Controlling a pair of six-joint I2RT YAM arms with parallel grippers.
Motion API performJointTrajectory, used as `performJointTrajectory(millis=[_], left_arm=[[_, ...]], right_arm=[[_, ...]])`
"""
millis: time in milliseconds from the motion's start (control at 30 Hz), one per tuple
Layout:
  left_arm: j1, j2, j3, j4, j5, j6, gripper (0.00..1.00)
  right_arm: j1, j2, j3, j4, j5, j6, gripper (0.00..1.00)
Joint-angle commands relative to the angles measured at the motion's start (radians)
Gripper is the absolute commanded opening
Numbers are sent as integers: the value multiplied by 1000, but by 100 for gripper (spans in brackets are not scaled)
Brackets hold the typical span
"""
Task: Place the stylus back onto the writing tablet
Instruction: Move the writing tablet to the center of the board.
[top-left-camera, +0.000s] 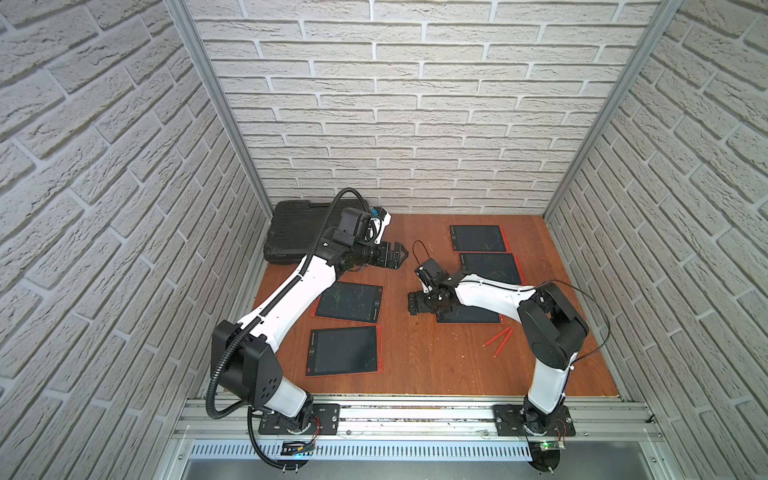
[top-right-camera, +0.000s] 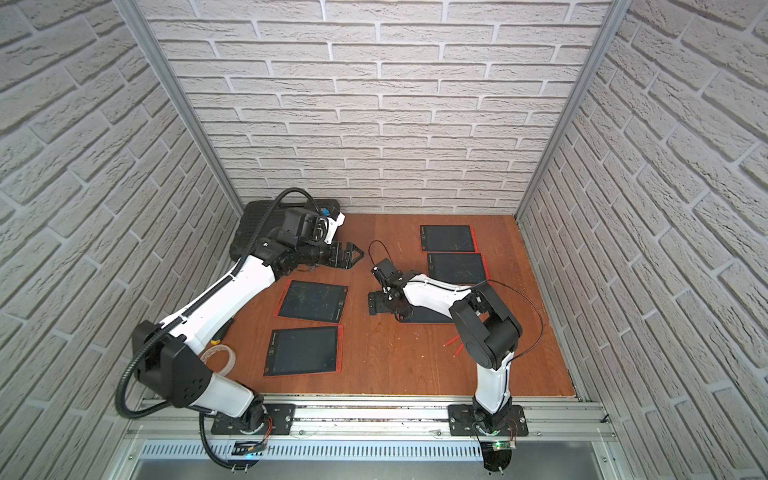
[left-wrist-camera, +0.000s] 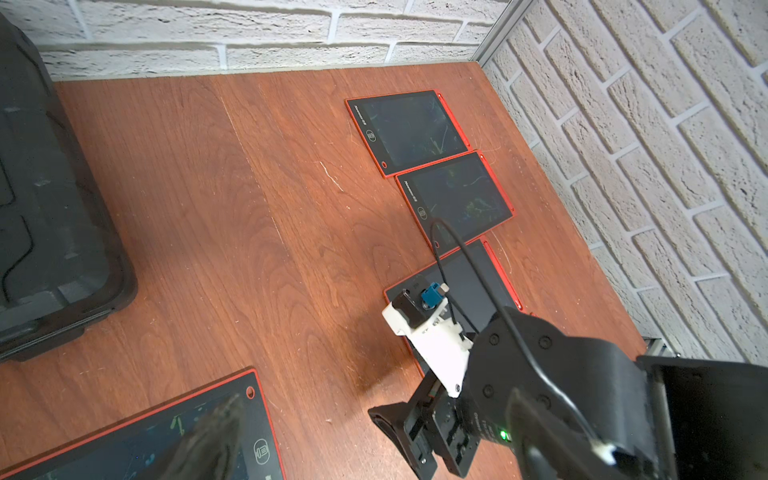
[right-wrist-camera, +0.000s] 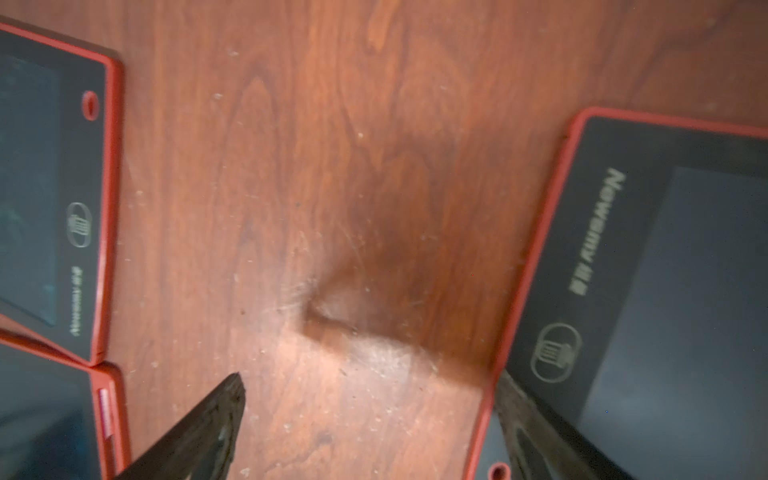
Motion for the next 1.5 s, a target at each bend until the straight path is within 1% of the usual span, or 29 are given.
performJointTrajectory(millis=[0,133,367,467,700,800,967,1467], left_arm=[[3,-19,-16,36,13,-4,98],[5,-20,-15,37,13,-5,98],[3,-22,-15,34,11,-3,98],[3,-22,-15,35,11,-2,98],[3,-22,-12,33,14,-7,98],[3,-23,-13,34,13,-7,98],[3,-26,-13,33,11,-6,98],[3,-23,-15,38,17,-12,98]], right_arm=[[-2,-38,-19,46,-56,-24,93],[1,-19,-16,59,-63,-9,92],[0,8,-8,20,29,41,93],[0,9,-5,-13,65,41,93],[0,21,0,-37,78,33,93],[-2,22,8,-68,114,31,93],[-17,11,7,-108,148,5,94],[-108,-13,-29,-134,165,-101,94]])
